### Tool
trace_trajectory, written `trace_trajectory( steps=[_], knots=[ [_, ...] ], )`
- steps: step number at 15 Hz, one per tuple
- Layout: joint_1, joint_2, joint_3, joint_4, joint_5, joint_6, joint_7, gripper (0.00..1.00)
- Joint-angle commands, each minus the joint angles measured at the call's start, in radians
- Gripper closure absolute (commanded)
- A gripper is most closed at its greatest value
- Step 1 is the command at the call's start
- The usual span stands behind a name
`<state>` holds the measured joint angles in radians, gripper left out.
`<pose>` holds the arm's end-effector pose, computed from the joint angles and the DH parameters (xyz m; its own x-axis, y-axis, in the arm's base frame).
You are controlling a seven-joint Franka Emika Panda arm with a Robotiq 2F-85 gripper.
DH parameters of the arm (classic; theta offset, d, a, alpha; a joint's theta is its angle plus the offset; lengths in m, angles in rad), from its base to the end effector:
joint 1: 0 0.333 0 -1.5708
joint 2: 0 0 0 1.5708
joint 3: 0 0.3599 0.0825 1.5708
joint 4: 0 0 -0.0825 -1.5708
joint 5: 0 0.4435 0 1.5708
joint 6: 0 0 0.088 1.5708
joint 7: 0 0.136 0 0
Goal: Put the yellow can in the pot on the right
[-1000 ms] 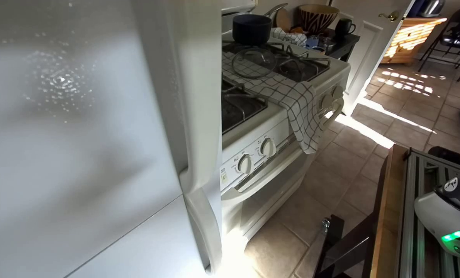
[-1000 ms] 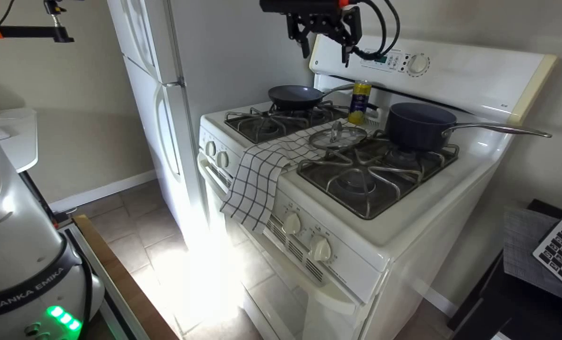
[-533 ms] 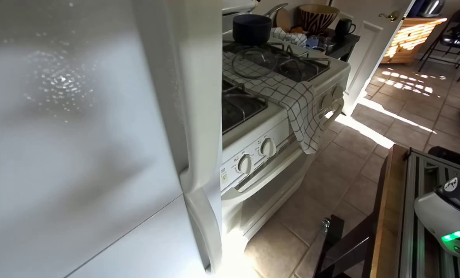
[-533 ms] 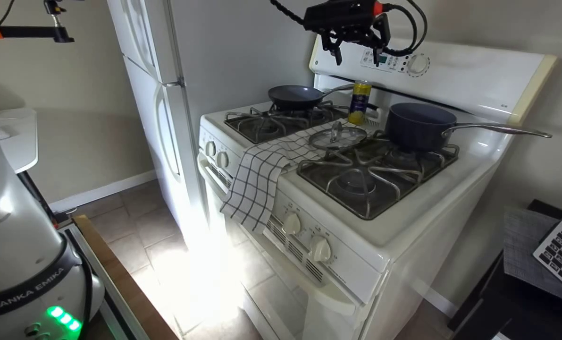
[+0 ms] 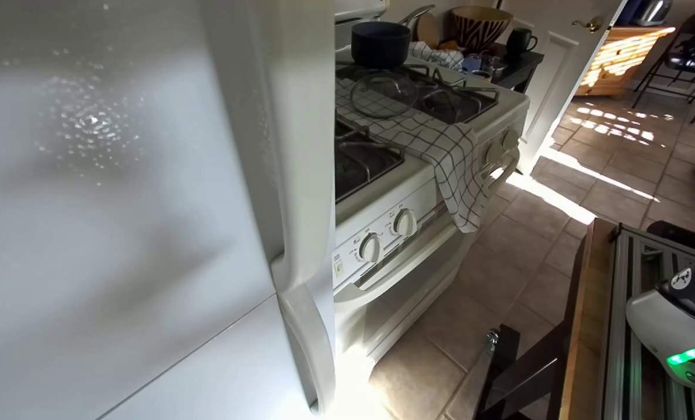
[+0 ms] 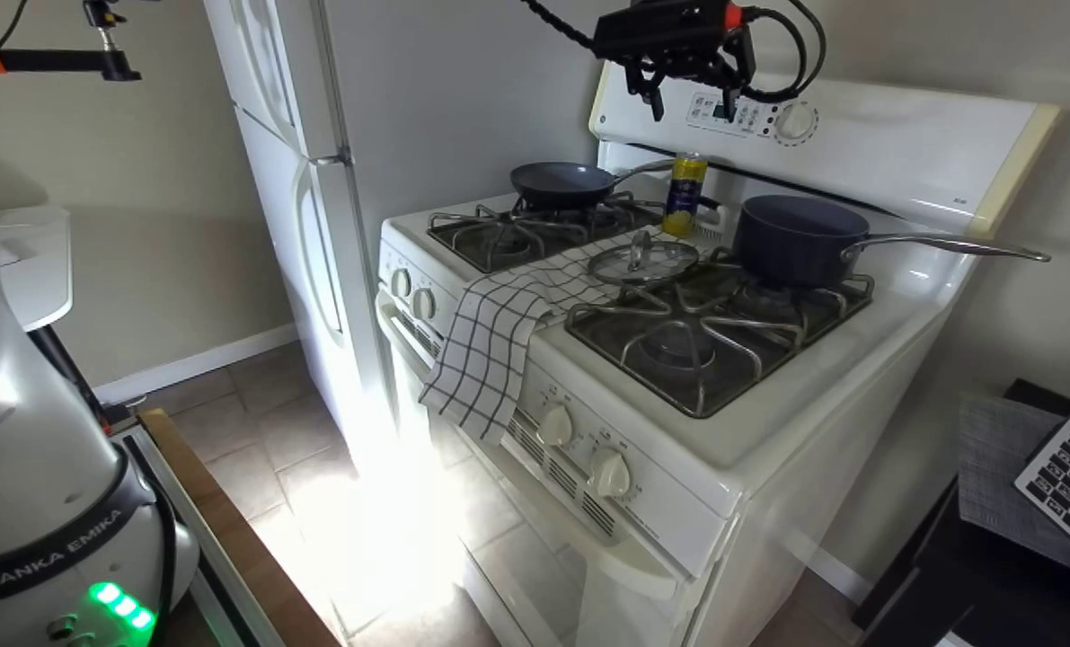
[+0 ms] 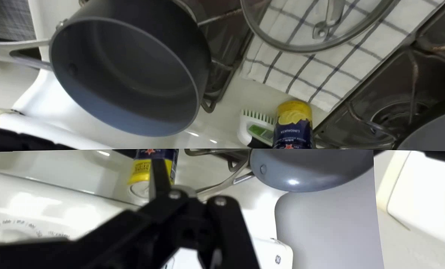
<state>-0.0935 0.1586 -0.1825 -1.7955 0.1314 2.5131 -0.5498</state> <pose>0.7014 -0.1902 0.5192 0.8367 0.2243 0.4996 0.1425 -0.9700 0.1969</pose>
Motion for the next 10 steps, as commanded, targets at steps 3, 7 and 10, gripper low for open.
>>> trace_trajectory(
  steps=[3,7,10],
  knots=[
    [-0.053,0.211,0.070,0.271,-0.043,0.044,0.019,0.00],
    [-0.084,0.377,0.134,0.503,-0.027,-0.022,0.039,0.00],
    [-0.072,0.481,0.171,0.641,-0.040,-0.115,0.106,0.00]
  ],
)
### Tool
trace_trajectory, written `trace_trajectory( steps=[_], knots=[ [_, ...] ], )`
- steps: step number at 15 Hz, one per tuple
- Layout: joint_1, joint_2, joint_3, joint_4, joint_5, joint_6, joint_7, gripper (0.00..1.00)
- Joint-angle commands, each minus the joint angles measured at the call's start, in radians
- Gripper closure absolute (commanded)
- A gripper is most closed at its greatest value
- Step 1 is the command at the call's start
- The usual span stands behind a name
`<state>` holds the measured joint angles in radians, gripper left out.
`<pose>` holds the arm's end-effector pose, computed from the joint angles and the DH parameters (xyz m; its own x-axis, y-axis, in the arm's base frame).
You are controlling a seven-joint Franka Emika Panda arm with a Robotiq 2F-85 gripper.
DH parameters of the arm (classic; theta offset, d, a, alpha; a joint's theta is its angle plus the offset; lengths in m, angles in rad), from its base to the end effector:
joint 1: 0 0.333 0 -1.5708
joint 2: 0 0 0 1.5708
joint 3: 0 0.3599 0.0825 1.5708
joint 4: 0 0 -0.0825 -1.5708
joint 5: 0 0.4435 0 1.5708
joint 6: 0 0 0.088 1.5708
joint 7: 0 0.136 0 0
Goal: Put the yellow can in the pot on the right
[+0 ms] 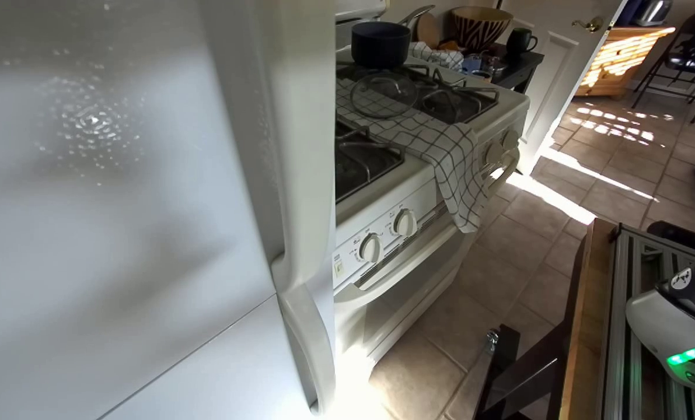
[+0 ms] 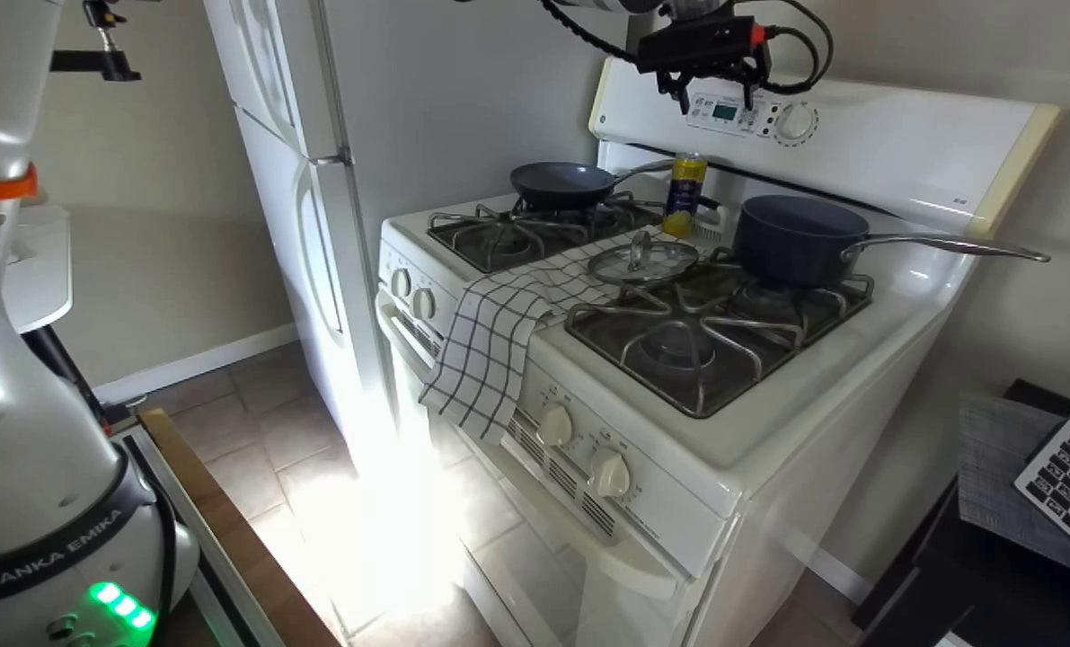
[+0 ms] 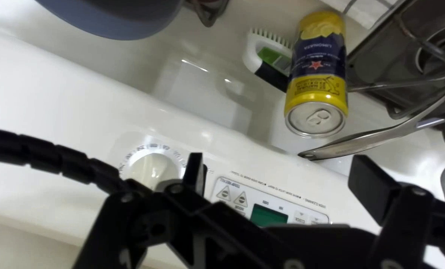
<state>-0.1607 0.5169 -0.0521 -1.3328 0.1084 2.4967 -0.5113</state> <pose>0.8339 -0.1684 0.5073 0.7810 0.2716 0.5623 0.1711 -0.9591 0.2256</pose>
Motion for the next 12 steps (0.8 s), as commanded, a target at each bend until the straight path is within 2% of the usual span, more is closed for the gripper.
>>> trace_trajectory(
  steps=[1,3,4,9,12],
  knots=[
    [0.000,0.137,0.053,0.197,-0.010,-0.128,0.088,0.00],
    [-0.019,0.143,0.084,0.221,0.009,-0.164,0.072,0.00],
    [-0.010,0.112,0.075,0.153,-0.016,-0.112,0.071,0.00],
    [-0.019,0.129,0.085,0.195,-0.012,-0.135,0.071,0.00],
    [0.009,0.191,0.060,0.232,-0.022,-0.073,0.182,0.00]
  ],
)
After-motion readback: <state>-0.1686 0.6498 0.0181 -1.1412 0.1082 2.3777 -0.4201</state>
